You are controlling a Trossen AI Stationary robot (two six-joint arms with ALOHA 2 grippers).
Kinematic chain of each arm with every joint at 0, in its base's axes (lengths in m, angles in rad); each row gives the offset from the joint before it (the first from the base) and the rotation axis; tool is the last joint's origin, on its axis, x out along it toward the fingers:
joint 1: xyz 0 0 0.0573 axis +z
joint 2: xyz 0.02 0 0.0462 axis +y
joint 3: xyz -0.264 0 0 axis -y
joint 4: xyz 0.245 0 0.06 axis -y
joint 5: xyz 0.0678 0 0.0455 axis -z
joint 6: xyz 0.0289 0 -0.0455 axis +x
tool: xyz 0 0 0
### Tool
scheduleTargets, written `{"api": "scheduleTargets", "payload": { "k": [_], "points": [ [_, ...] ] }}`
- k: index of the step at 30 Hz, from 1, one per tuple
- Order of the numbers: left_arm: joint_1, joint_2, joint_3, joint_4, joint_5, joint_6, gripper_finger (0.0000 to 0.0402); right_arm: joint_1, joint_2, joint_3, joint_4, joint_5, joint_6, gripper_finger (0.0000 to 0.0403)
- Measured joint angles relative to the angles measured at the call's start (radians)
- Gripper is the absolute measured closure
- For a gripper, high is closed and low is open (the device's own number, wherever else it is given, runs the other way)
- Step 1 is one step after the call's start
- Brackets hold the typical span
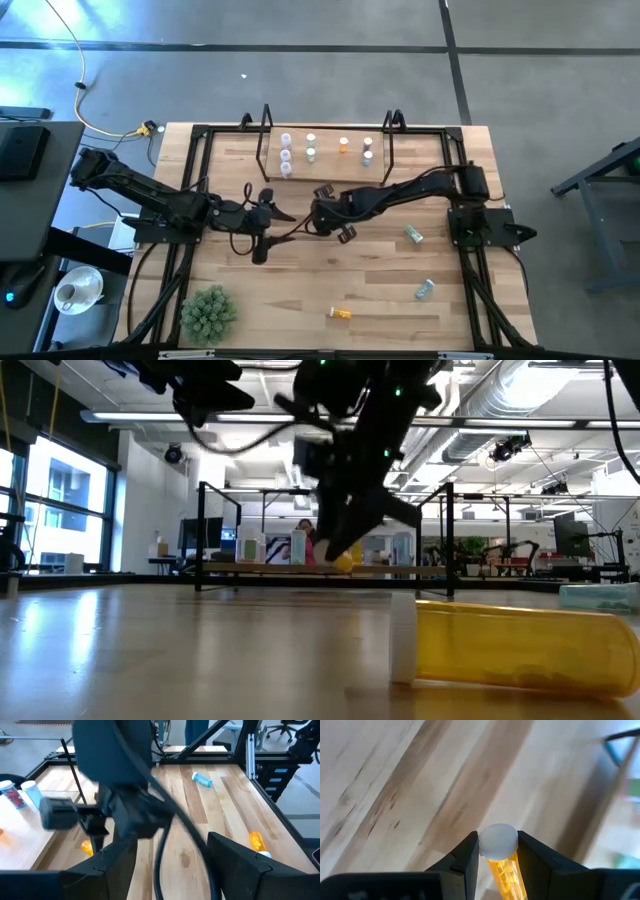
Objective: Pick and place medicine bottles onto shelf by color
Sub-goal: Put the top orange pill bottle on the shelf aligned with the other orange pill bottles
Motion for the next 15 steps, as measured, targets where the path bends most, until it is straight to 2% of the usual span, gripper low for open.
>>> {"api": "scheduleTargets", "payload": {
  "k": [15],
  "points": [
    [-0.028, -0.063, 0.000, -0.035, -0.004, 0.000, 0.0170, -0.046, -0.251, -0.013, -0.084, -0.001, 0.254, 0.0300]
  ]
}}
